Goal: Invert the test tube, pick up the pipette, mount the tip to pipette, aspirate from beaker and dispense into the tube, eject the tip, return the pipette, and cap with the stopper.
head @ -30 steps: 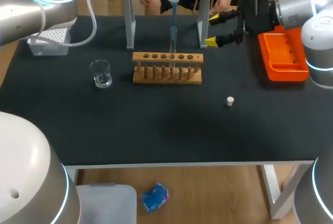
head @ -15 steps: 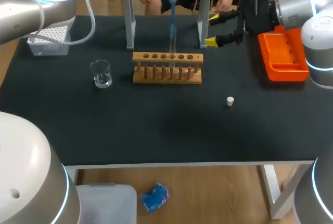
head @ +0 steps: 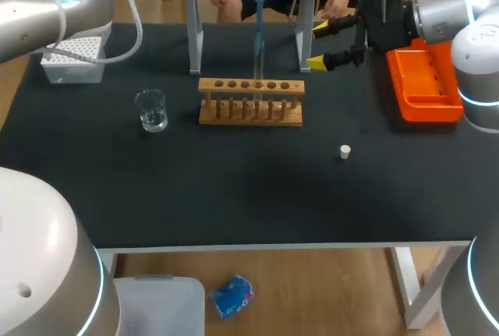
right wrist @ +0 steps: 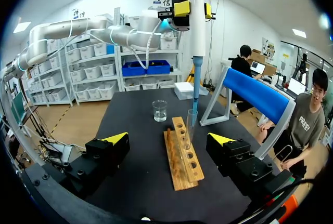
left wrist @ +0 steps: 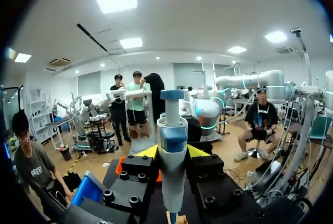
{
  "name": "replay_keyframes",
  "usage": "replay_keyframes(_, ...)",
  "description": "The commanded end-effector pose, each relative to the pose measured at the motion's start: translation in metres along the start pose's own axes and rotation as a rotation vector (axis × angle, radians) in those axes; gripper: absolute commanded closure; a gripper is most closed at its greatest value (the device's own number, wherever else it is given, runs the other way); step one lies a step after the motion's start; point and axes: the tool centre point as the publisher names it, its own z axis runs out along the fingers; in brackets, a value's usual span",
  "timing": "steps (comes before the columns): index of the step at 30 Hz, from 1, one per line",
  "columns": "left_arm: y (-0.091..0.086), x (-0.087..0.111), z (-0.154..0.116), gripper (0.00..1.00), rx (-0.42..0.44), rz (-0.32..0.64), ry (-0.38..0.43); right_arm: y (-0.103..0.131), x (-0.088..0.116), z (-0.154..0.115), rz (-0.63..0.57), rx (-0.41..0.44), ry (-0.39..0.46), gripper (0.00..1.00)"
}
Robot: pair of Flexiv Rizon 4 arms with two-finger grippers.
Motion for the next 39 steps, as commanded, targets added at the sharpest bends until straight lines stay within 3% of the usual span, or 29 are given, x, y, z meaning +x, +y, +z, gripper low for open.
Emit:
replay_keyframes(1, -0.003, 0.000, -0.001, 1.00, -0.005, -0.001, 0.002, 0.000, 0.000, 0.000, 0.000, 0.001, -0.001, 0.00)
replay_keyframes(39, -0.017, -0.004, -0.005, 1.00, -0.022, 0.011, 0.011, 0.000, 0.000, 0.000, 0.000, 0.001, -0.001, 0.00)
